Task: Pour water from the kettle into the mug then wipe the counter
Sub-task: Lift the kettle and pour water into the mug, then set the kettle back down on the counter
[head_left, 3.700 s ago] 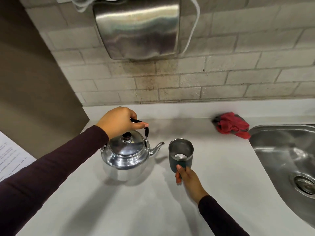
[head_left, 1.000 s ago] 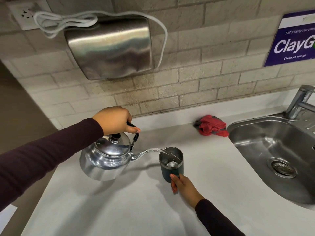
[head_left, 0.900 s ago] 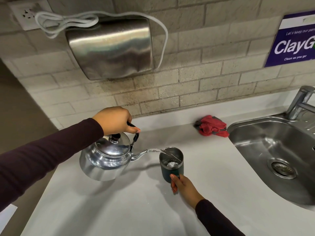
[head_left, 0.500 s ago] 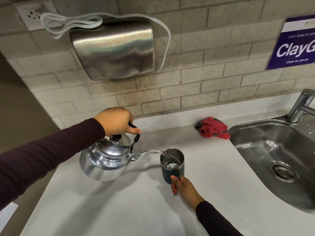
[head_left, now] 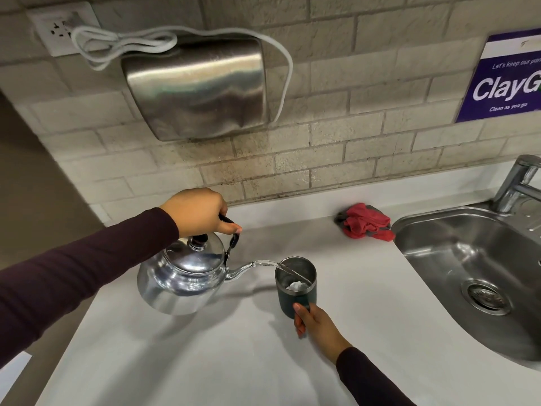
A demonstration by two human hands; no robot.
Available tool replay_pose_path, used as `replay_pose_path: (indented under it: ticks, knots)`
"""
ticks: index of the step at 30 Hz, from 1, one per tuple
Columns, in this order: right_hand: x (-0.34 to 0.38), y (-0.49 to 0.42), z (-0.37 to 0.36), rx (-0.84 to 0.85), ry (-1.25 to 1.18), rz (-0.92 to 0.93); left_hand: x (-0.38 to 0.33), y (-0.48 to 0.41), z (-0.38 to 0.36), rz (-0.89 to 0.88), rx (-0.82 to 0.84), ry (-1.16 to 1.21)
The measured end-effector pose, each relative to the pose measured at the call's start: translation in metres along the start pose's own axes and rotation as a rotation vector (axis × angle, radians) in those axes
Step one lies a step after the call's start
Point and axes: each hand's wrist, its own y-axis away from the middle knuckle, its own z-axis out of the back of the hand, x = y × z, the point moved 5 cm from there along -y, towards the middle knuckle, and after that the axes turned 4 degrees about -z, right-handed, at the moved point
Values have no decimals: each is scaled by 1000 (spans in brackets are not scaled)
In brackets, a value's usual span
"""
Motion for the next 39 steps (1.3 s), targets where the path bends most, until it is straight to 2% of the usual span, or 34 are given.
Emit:
replay_pose_path:
  ticks: [10, 17, 20, 27, 35, 39]
  knots:
    - [15, 11, 7, 15, 18, -30, 22, 28, -22, 115, -33, 173]
    - [21, 30, 42, -314, 297, 90, 58, 62, -61, 226, -116, 468]
    - [30, 43, 47, -379, 399, 120, 74, 75, -76, 279, -147, 551]
    - [70, 58, 24, -345, 572, 216, 106, 90, -99, 368, -199, 574]
    - [100, 43, -28, -294, 568, 305, 155, 98, -117, 424, -198, 560]
    - [107, 22, -63, -209, 581, 345, 182, 97, -125, 457, -177, 568]
